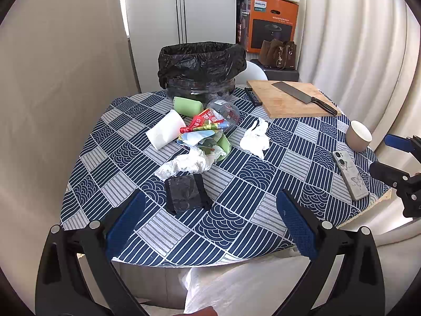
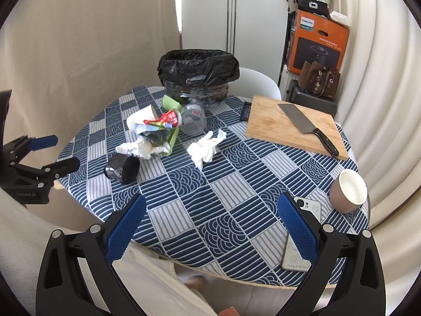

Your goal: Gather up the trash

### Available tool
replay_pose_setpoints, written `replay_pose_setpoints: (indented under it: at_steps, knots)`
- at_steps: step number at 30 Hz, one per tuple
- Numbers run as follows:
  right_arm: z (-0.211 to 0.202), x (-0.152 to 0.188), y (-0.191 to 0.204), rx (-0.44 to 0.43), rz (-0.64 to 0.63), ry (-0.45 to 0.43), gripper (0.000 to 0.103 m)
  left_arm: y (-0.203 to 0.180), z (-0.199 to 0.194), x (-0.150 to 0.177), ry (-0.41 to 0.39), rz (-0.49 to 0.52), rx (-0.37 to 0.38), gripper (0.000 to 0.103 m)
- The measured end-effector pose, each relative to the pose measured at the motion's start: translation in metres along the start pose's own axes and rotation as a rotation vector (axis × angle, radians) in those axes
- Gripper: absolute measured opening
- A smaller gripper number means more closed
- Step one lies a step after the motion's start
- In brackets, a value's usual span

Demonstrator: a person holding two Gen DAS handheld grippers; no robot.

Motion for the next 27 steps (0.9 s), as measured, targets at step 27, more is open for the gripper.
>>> replay_pose_setpoints:
  at_steps: [27]
  knots:
    - [0.0024,-0.0013,0.0021,-0.009,-0.012,-0.003,0.095,0.0010,0.0015,-0.0026,-0.008,0.003,0.003,0.097]
Point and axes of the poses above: each gripper's, at about its wrist camera, not at the fingertips, and z roughly the way its jaws point, y to its left, x to its underside, the point moved 6 cm from there along z, roughly the way its jaws point, and after that the axes turned 8 degrees about -y, right-handed, at the moved point
